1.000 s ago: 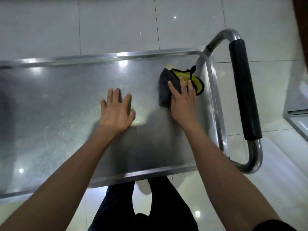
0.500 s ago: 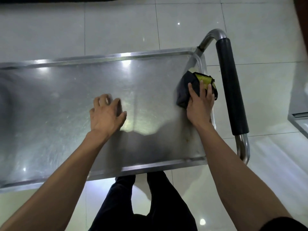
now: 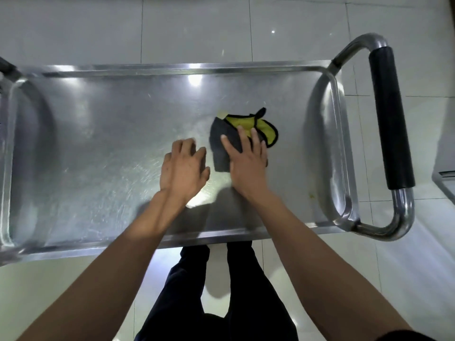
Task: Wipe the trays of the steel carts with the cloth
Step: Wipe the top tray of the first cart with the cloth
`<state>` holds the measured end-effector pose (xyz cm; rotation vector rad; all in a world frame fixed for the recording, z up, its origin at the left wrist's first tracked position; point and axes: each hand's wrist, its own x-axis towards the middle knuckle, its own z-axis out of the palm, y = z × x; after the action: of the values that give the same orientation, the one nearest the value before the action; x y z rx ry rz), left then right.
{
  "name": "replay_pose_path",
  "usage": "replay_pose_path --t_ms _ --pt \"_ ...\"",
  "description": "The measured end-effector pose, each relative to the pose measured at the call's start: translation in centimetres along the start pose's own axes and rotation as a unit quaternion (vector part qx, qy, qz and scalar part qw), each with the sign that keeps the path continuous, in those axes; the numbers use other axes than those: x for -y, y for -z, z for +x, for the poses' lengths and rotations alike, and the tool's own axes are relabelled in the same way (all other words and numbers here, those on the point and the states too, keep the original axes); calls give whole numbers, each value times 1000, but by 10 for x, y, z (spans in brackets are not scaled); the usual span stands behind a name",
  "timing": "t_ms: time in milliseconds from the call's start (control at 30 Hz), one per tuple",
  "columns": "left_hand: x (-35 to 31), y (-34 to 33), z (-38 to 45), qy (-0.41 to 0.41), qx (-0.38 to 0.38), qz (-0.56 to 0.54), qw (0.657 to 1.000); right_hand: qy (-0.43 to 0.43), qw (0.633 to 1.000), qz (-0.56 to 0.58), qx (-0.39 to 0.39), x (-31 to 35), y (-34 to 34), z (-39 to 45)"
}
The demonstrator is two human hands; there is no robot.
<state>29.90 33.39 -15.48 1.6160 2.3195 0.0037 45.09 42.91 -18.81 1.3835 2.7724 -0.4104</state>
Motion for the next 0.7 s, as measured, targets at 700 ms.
replay_pose_path --t_ms 700 --pt "-50 -15 -24 -7 -7 2 1000 -33 999 -6 -10 -93 24 -50"
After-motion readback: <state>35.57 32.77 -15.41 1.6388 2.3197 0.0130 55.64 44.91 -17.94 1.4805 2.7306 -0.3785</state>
